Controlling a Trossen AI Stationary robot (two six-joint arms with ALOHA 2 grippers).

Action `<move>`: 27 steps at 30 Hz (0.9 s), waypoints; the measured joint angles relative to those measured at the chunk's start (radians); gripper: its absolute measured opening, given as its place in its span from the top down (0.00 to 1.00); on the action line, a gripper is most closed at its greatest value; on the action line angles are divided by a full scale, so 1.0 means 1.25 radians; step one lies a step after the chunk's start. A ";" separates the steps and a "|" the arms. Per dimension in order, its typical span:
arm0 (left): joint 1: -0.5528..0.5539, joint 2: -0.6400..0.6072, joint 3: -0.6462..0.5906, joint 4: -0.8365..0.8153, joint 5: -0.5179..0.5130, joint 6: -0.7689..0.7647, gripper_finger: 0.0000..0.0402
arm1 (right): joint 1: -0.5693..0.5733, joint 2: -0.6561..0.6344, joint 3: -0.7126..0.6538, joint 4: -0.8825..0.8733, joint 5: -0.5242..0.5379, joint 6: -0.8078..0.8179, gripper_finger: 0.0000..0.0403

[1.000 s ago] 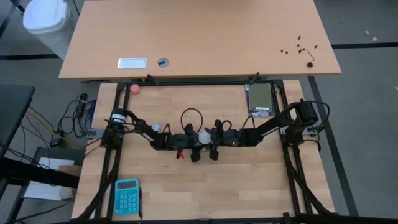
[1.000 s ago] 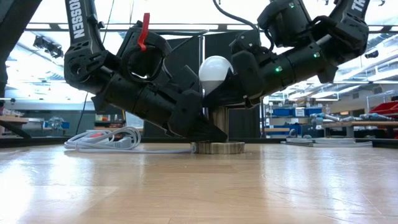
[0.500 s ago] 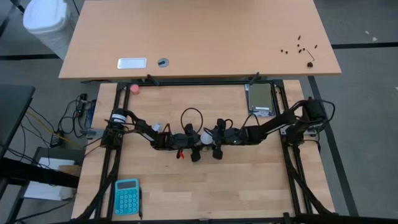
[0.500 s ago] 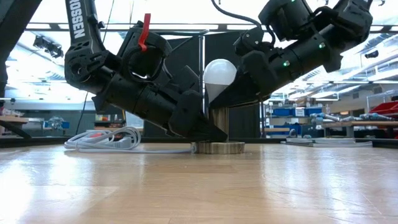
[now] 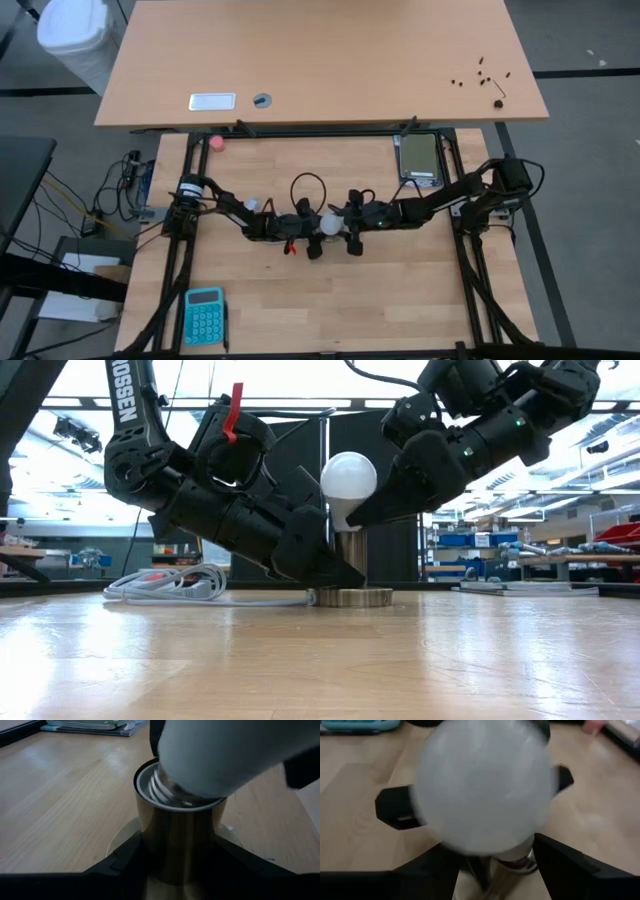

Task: Screw lightbulb
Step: Insert the lightbulb into the lamp holder

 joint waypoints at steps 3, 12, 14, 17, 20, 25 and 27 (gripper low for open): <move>0.000 0.000 0.000 0.001 0.005 0.000 0.52 | -0.012 0.000 0.000 0.004 -0.004 -0.016 0.39; 0.000 0.000 0.000 0.001 0.010 0.002 0.52 | -0.054 -0.001 0.000 0.013 -0.067 -0.012 0.39; 0.000 0.000 0.000 0.001 0.010 0.002 0.52 | -0.054 -0.001 0.000 0.013 -0.071 -0.012 0.39; 0.000 0.000 0.000 0.001 0.011 0.002 0.52 | -0.052 -0.001 0.000 0.015 -0.073 -0.004 0.40; 0.000 0.000 0.000 0.001 0.011 0.002 0.52 | -0.055 -0.001 0.001 0.018 -0.074 0.005 0.39; -0.001 0.000 0.000 0.001 0.011 0.002 0.52 | -0.057 -0.001 0.001 0.021 -0.087 0.011 0.36; -0.001 0.000 0.000 0.001 0.011 0.002 0.52 | -0.057 -0.001 0.001 0.029 -0.087 0.011 0.35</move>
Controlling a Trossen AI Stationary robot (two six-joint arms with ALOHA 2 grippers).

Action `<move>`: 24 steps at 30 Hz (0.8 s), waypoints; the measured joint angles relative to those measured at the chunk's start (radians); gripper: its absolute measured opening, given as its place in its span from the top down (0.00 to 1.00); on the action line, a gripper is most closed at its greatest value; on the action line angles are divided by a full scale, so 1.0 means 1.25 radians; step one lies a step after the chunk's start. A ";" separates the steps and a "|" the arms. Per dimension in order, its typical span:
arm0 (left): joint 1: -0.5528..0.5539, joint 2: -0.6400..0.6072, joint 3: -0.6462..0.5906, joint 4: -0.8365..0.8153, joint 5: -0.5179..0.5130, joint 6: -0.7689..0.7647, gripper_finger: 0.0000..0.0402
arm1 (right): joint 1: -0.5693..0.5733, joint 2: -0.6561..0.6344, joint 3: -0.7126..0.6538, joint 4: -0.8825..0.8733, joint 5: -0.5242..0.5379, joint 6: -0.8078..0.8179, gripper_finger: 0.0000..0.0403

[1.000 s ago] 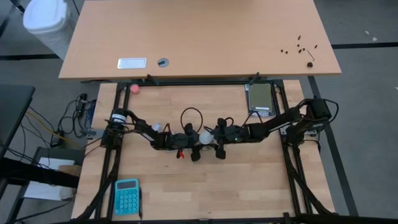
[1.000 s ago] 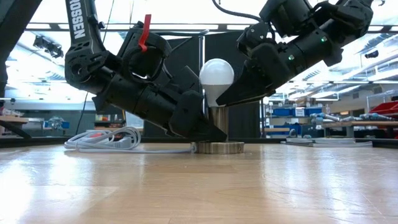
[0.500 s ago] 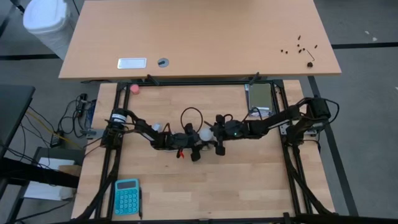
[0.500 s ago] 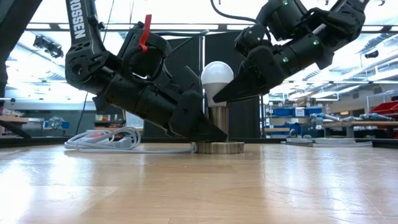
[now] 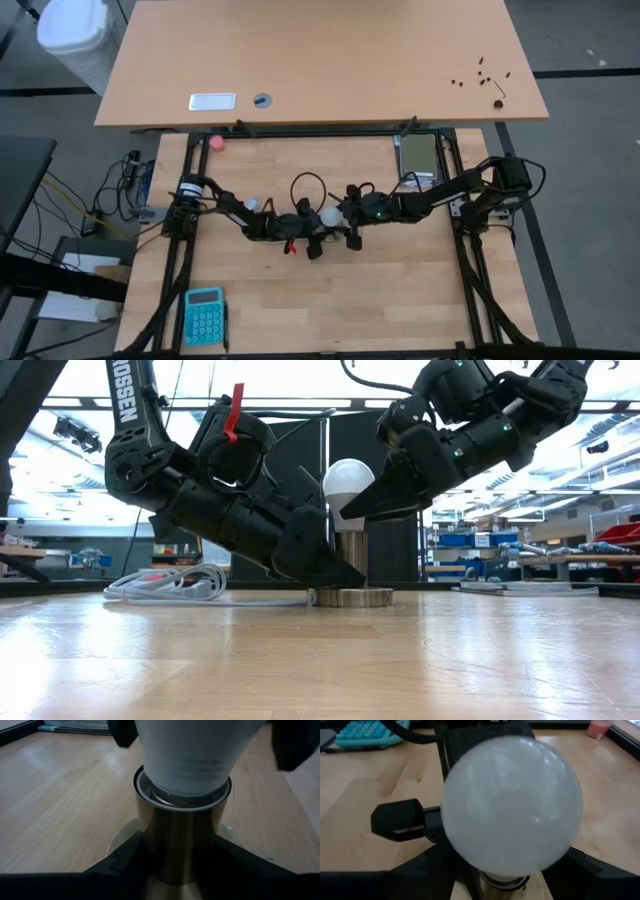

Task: Screw lightbulb
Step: Insert the lightbulb into the lamp holder

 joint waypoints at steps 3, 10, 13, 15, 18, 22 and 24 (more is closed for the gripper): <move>0.000 0.000 0.000 0.000 0.000 0.000 0.52 | 0.000 0.000 0.000 0.008 0.000 0.000 0.35; 0.000 0.000 0.000 0.000 0.000 0.000 0.52 | -0.002 -0.001 0.000 0.008 0.001 0.009 0.38; 0.000 0.000 0.000 0.000 0.000 0.000 0.52 | -0.002 -0.001 0.000 0.007 0.003 0.008 0.41; 0.000 0.000 0.000 0.000 0.000 0.000 0.52 | -0.002 0.000 0.000 0.006 0.003 0.009 0.44; 0.000 0.000 0.000 -0.001 0.000 0.000 0.52 | -0.002 0.000 0.000 0.001 0.004 0.009 0.47; 0.000 -0.001 0.000 -0.004 0.000 0.000 0.52 | -0.002 0.000 0.000 0.000 0.005 0.009 0.50; 0.000 -0.001 0.000 -0.004 0.000 0.000 0.52 | -0.002 0.000 0.000 0.000 0.006 0.009 0.50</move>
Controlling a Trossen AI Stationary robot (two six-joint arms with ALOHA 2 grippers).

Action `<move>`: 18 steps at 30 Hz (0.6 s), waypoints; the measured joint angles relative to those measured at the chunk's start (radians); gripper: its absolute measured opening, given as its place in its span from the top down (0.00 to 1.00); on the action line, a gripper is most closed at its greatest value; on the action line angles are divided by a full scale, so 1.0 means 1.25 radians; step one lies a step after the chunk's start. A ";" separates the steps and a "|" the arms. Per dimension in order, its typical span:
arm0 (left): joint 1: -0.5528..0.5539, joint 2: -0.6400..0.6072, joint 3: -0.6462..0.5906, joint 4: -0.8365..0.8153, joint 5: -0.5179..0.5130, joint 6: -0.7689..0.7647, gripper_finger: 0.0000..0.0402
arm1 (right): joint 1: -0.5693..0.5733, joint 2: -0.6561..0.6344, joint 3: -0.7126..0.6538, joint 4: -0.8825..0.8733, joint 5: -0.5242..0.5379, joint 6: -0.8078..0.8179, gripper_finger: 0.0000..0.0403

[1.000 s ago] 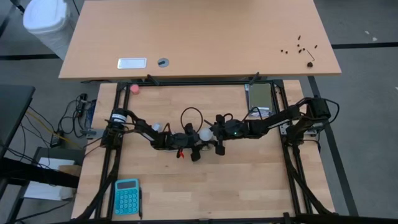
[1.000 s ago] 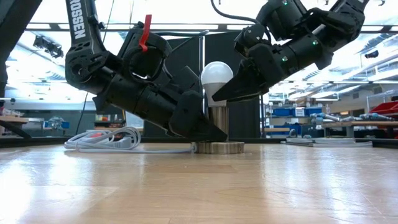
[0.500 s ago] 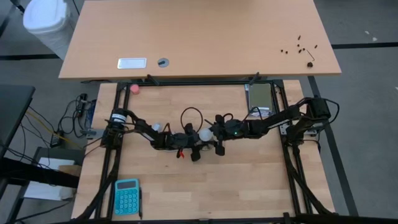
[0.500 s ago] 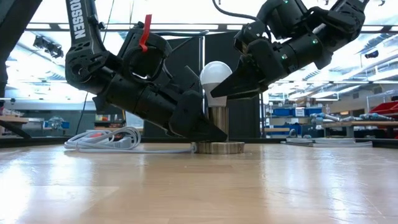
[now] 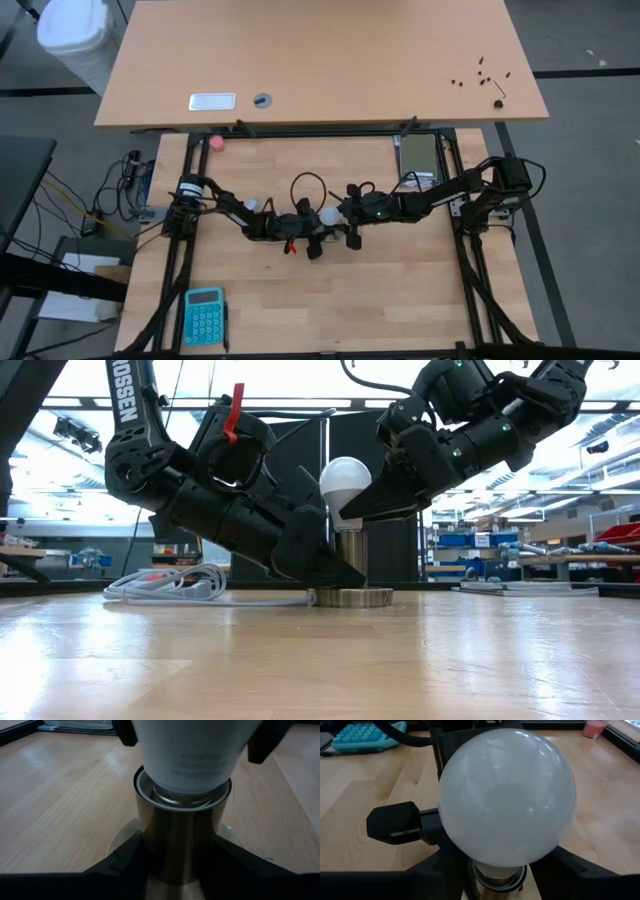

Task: Screw lightbulb
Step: Insert the lightbulb into the lamp holder

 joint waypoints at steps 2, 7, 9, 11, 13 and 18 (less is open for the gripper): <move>0.000 0.000 0.000 0.000 0.000 0.000 0.52 | 0.000 0.000 0.000 -0.001 0.000 0.000 0.50; 0.000 0.000 0.000 -0.001 0.000 0.000 0.52 | 0.000 -0.001 0.001 -0.035 0.001 0.018 0.50; 0.000 0.000 0.000 -0.001 0.000 0.000 0.52 | 0.000 -0.001 0.001 -0.050 0.001 0.022 0.50; 0.000 0.000 0.000 -0.001 0.000 0.000 0.52 | 0.000 -0.001 0.000 -0.045 0.002 0.027 0.50; 0.000 0.000 0.000 -0.001 0.000 0.000 0.52 | 0.000 -0.001 0.001 -0.043 0.005 0.033 0.50; 0.000 0.000 0.000 -0.001 0.000 0.000 0.52 | 0.007 -0.001 0.001 -0.041 0.013 0.034 0.49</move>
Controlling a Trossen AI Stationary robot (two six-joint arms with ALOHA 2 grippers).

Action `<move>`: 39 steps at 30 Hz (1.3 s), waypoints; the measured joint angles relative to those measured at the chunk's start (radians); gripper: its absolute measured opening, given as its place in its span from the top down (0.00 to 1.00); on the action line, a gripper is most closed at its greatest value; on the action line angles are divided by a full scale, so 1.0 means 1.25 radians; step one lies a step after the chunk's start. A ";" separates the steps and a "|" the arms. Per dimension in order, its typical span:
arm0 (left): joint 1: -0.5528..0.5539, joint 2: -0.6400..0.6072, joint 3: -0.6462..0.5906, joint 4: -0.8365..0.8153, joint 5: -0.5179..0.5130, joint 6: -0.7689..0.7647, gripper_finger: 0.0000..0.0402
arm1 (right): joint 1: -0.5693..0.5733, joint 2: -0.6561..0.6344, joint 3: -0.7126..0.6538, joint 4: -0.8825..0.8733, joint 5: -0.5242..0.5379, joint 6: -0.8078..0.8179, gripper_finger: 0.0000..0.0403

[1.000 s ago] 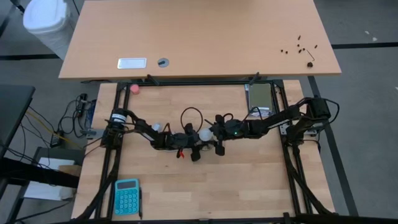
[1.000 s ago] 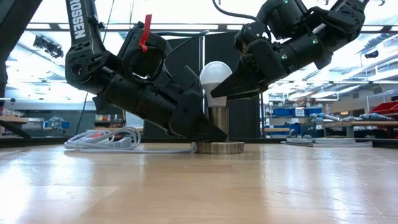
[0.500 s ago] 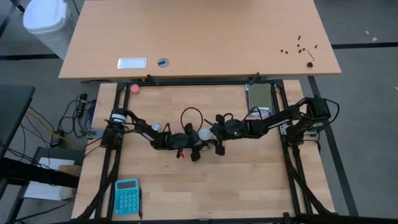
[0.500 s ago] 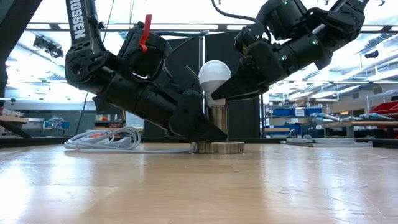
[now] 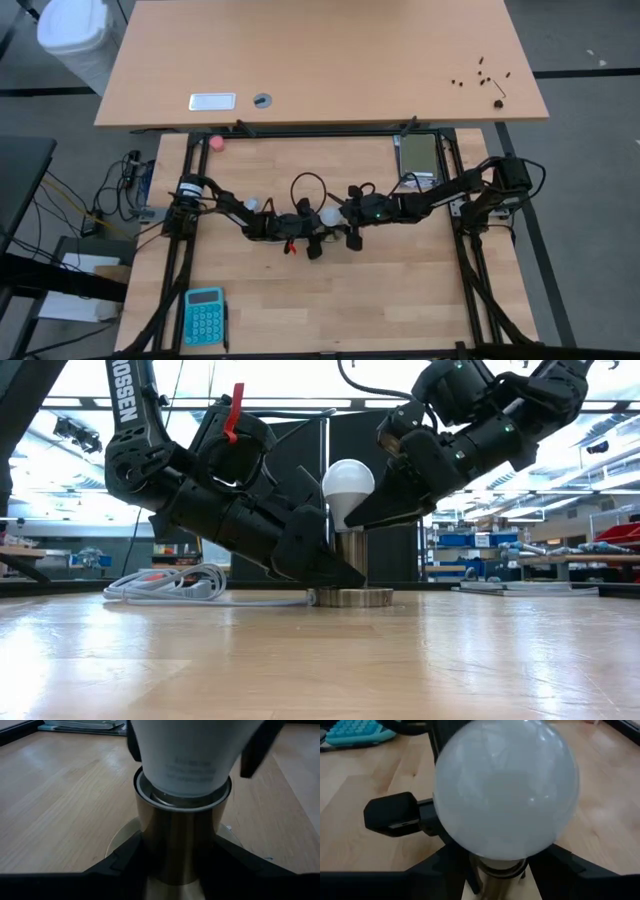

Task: Screw lightbulb
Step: Insert the lightbulb into the lamp holder

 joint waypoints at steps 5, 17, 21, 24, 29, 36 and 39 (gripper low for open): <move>0.000 0.000 0.000 0.000 0.000 -0.003 0.52 | 0.001 -0.011 0.001 -0.053 0.007 0.001 0.47; 0.001 0.000 0.001 -0.001 0.000 -0.003 0.52 | 0.010 -0.116 0.000 -0.163 0.009 0.020 0.42; 0.001 0.000 0.001 -0.001 0.000 -0.003 0.52 | 0.009 -0.049 -0.001 -0.114 -0.015 0.013 0.41; 0.001 0.000 0.000 -0.001 0.000 -0.006 0.52 | 0.008 -0.015 -0.001 -0.059 -0.013 0.001 0.40; 0.001 0.000 0.000 -0.001 0.003 -0.010 0.52 | 0.014 -0.005 -0.001 -0.041 0.003 -0.005 0.40; 0.000 0.000 0.000 -0.003 0.013 -0.015 0.52 | 0.037 -0.005 -0.001 -0.047 0.022 0.002 0.40; 0.000 0.000 0.000 -0.006 0.015 -0.016 0.52 | 0.048 -0.005 -0.001 -0.051 0.044 0.006 0.40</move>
